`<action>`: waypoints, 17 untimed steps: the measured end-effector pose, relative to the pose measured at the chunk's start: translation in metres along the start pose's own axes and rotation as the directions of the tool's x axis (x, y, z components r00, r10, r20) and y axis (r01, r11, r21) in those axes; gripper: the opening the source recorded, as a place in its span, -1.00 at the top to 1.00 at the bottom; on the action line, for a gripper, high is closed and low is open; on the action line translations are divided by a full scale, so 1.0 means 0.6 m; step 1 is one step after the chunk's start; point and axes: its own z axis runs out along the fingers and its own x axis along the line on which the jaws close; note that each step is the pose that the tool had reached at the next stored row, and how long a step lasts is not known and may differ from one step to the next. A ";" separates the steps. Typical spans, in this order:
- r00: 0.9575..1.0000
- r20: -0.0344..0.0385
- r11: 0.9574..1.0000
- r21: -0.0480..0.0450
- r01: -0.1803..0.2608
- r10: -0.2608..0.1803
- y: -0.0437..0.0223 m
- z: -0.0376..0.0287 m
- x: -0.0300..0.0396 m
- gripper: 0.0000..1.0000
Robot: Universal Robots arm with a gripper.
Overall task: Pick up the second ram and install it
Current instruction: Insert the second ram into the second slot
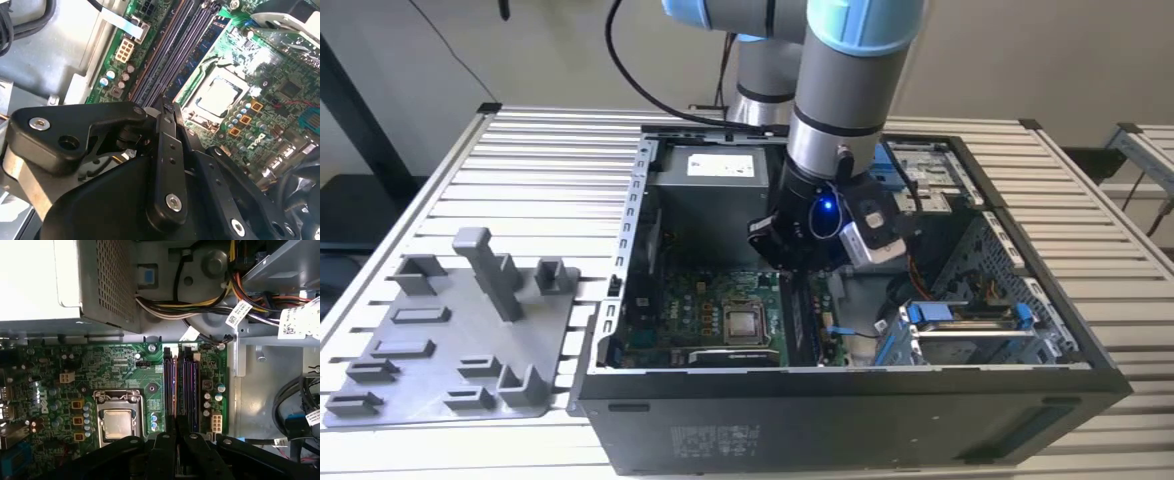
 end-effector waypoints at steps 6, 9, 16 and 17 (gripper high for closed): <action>1.000 -0.001 1.000 0.000 0.000 0.000 -0.002 0.003 0.000 0.74; 1.000 -0.001 1.000 0.000 0.000 0.000 -0.005 0.005 0.000 0.74; 1.000 -0.003 1.000 -0.003 -0.011 0.011 -0.011 0.012 -0.001 0.74; 1.000 -0.003 1.000 -0.003 -0.012 0.012 -0.011 0.012 -0.001 0.74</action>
